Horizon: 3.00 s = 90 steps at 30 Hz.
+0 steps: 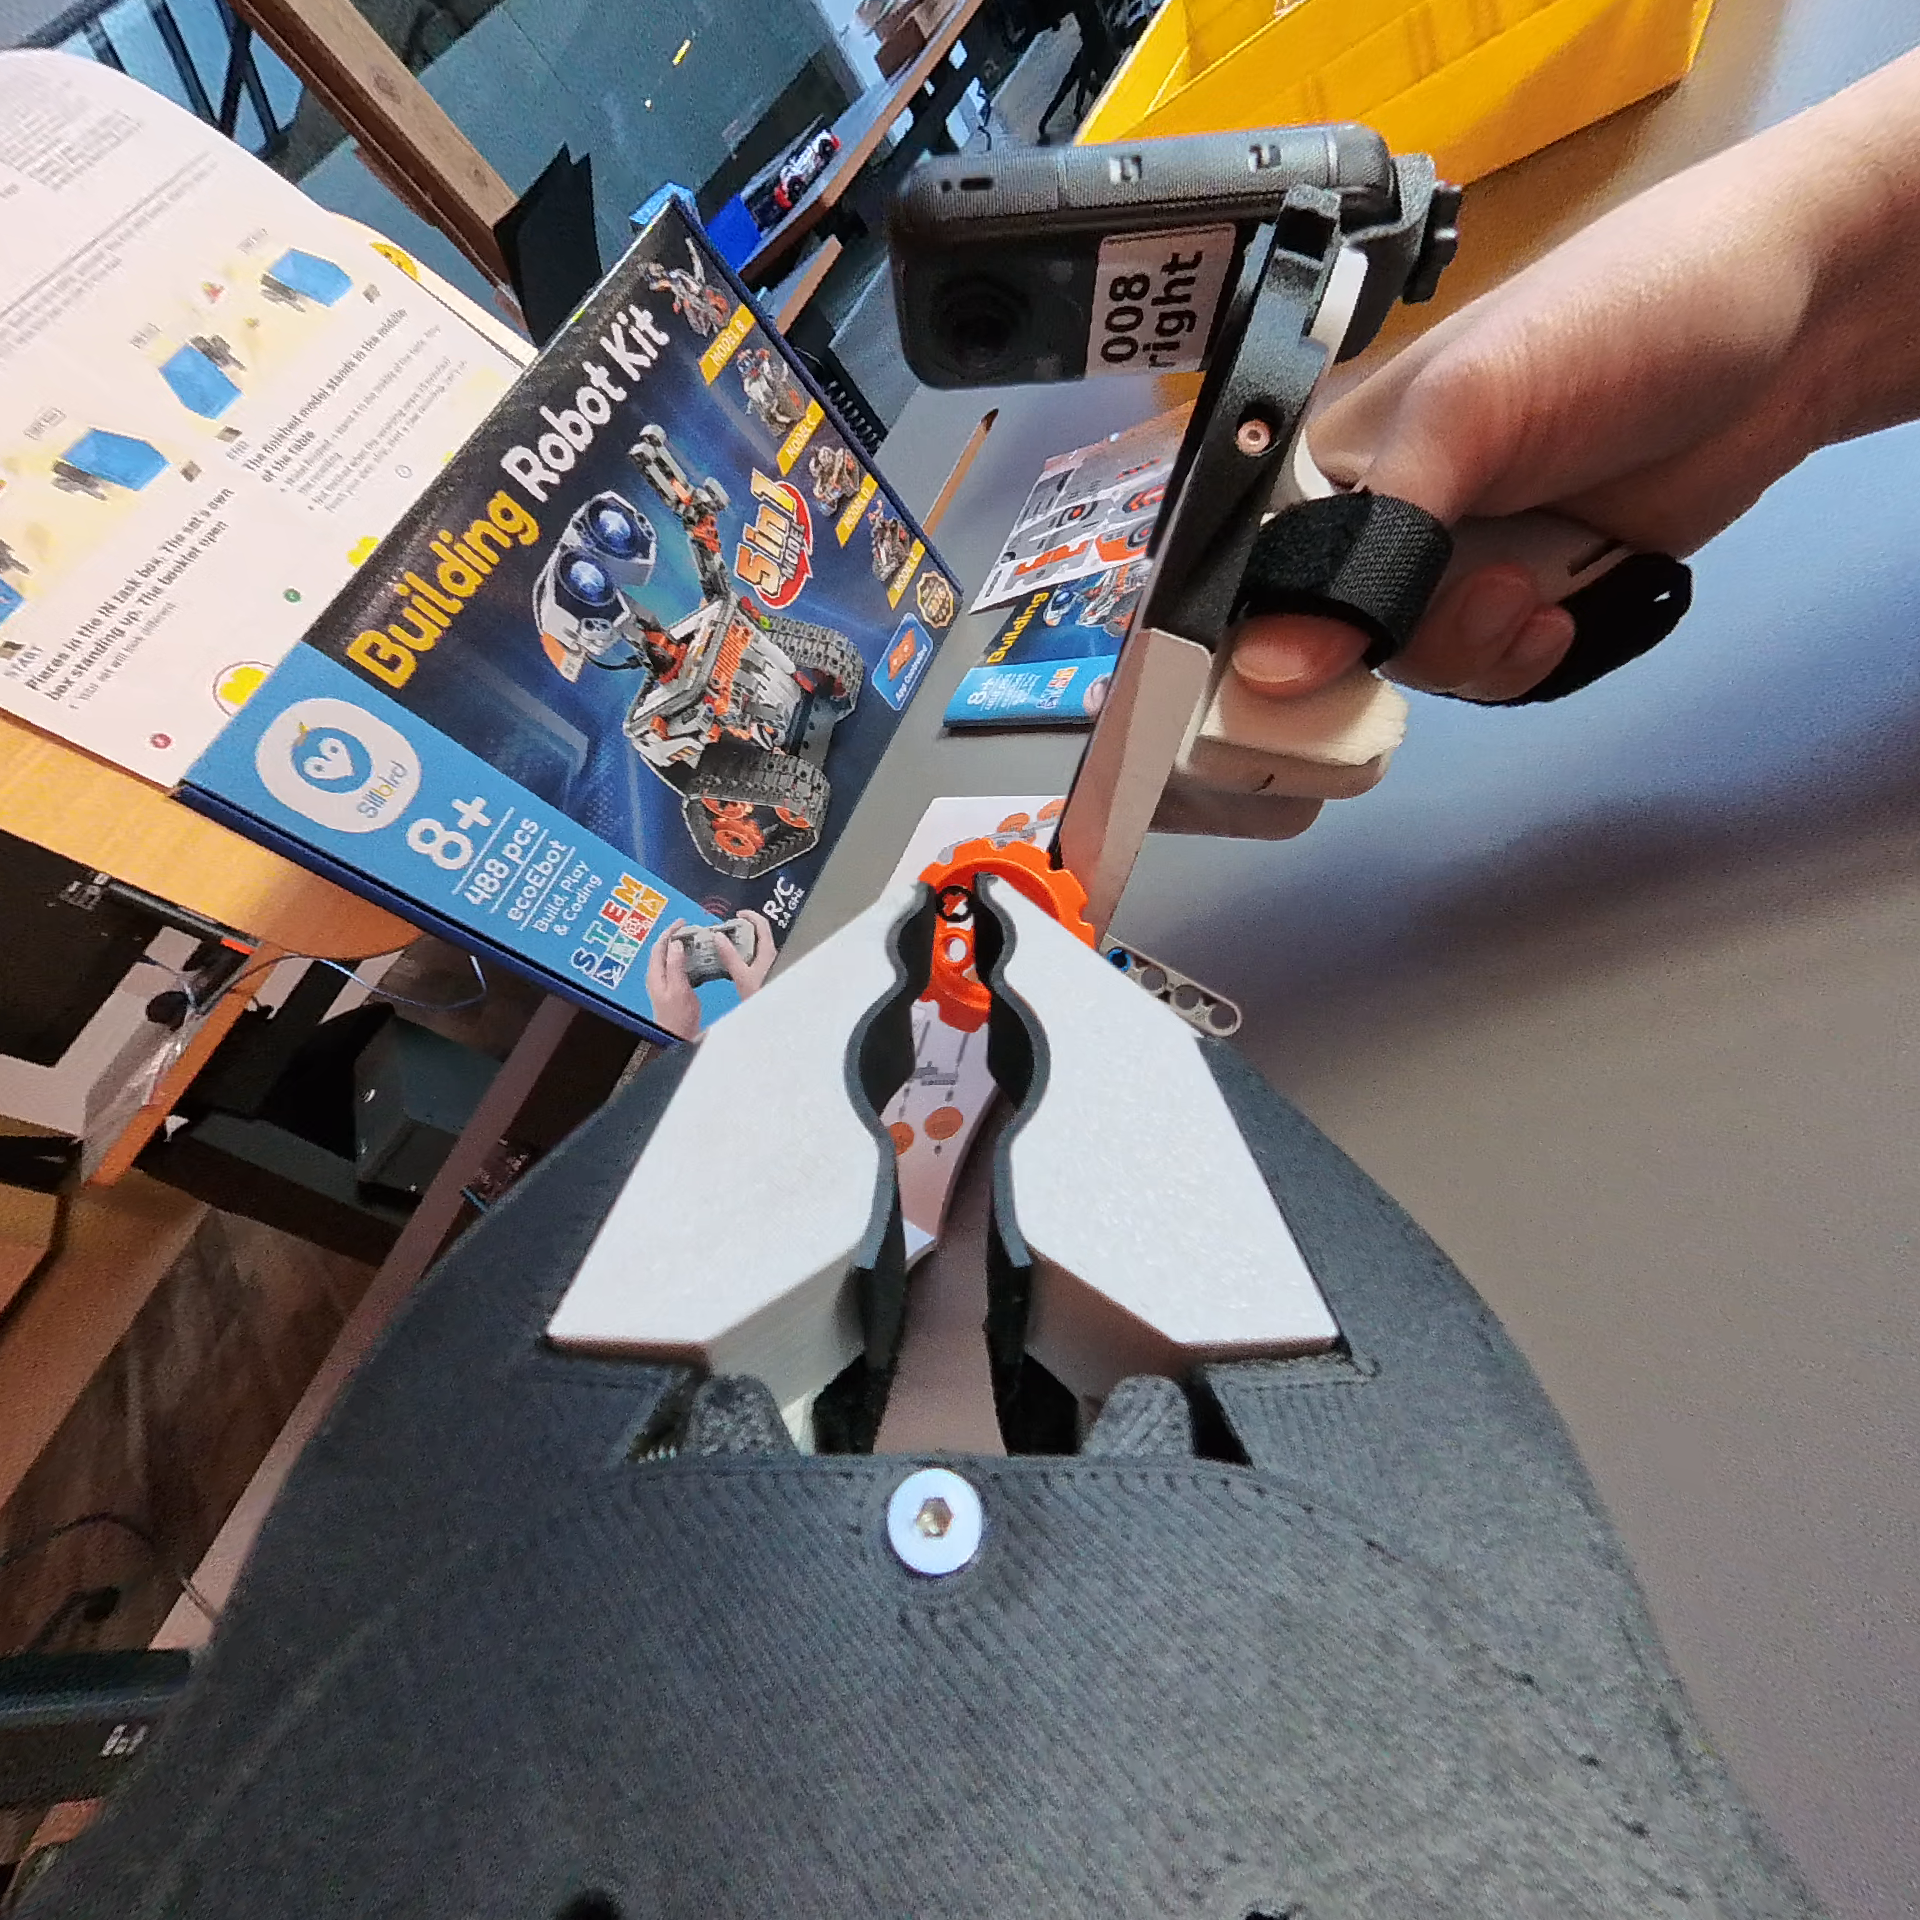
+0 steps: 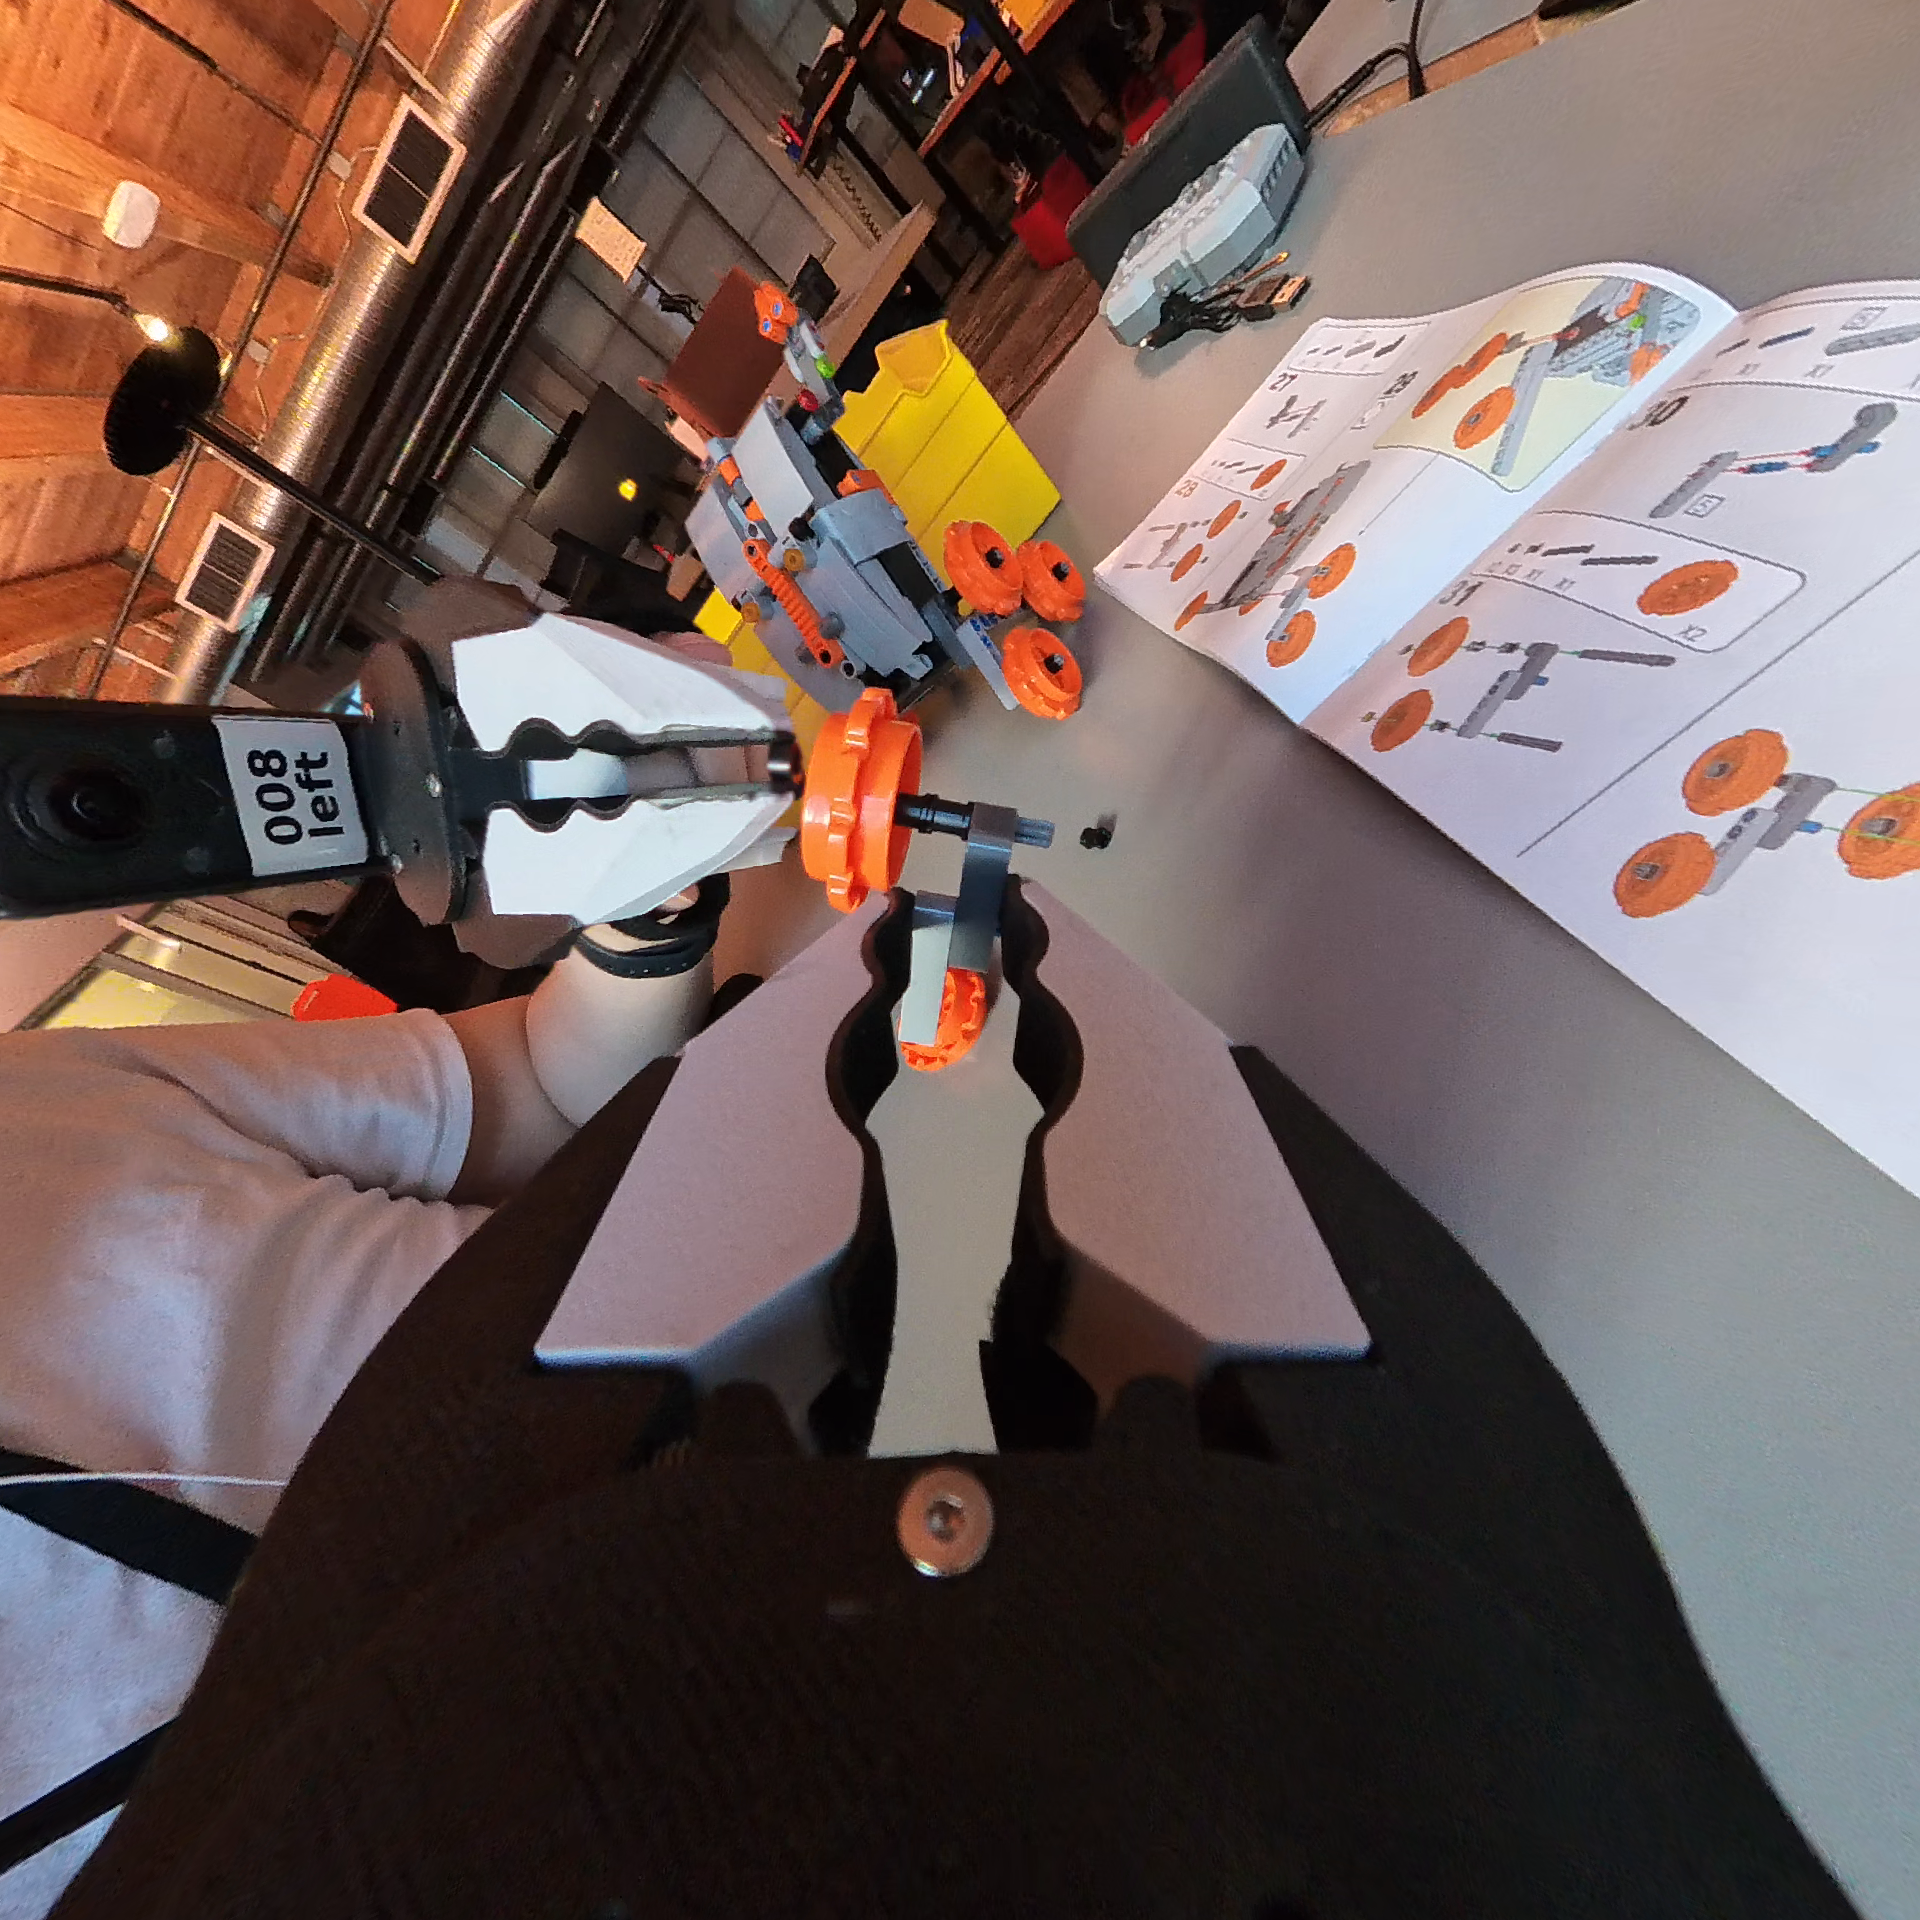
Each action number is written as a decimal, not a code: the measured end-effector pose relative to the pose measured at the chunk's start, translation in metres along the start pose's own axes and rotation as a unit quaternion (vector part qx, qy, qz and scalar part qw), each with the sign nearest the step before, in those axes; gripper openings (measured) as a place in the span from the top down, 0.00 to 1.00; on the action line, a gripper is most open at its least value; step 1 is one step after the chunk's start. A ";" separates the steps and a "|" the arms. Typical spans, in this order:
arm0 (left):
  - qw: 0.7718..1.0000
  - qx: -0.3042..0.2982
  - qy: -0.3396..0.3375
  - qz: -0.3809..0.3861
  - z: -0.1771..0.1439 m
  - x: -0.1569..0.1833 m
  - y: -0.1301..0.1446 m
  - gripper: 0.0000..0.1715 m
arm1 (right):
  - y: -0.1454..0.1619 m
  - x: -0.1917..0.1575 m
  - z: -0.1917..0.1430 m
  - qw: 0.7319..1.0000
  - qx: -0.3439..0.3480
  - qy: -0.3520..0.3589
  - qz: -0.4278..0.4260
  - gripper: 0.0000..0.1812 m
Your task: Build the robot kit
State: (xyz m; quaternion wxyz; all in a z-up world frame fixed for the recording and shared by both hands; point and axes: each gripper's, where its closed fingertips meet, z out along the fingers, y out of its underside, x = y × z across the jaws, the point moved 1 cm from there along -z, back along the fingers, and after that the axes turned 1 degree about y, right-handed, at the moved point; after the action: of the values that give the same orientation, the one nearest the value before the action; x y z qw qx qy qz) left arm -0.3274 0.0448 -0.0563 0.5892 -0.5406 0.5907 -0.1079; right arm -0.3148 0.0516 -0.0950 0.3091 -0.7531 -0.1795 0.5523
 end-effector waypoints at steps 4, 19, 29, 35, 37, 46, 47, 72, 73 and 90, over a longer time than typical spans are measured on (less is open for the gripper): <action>1.000 -0.008 0.009 0.009 0.001 0.005 0.001 0.97 | 0.002 0.003 -0.001 1.000 -0.001 -0.008 0.012 0.91; 0.999 -0.023 0.030 0.010 0.006 0.015 0.009 0.97 | 0.009 0.008 -0.004 1.000 -0.018 -0.013 0.006 0.91; 0.999 -0.025 0.044 0.010 0.004 0.021 0.013 0.97 | 0.015 0.009 -0.003 0.998 -0.033 -0.046 0.003 0.91; 0.998 -0.027 0.057 0.025 0.003 0.026 0.015 0.97 | 0.022 0.010 -0.002 0.996 -0.048 -0.066 0.017 0.91; 0.997 -0.029 0.063 0.030 0.003 0.028 0.016 0.97 | 0.024 0.009 -0.002 0.995 -0.058 -0.075 0.020 0.91; 0.992 -0.025 0.105 0.058 -0.002 0.042 0.018 0.97 | 0.039 0.008 -0.003 0.989 -0.109 -0.096 0.026 0.91; 0.991 -0.027 0.113 0.060 -0.002 0.045 0.019 0.97 | 0.042 0.008 -0.003 0.988 -0.118 -0.099 0.026 0.91; 0.975 -0.015 0.201 0.093 -0.016 0.072 0.025 0.97 | 0.073 0.001 -0.001 0.967 -0.206 -0.136 0.063 0.91; 0.975 -0.020 0.198 0.093 -0.015 0.072 0.025 0.97 | 0.073 0.002 -0.001 0.967 -0.205 -0.134 0.063 0.91; 0.978 0.031 0.195 0.069 -0.020 0.069 0.013 0.97 | 0.068 -0.009 -0.005 0.963 -0.191 -0.177 0.073 0.91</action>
State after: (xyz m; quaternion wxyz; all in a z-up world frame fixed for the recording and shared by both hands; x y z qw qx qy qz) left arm -0.3308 -0.0131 -0.1007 0.4854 -0.4485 0.7266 -0.1880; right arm -0.3180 -0.0059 -0.1328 0.0813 -0.6993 -0.2786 0.6533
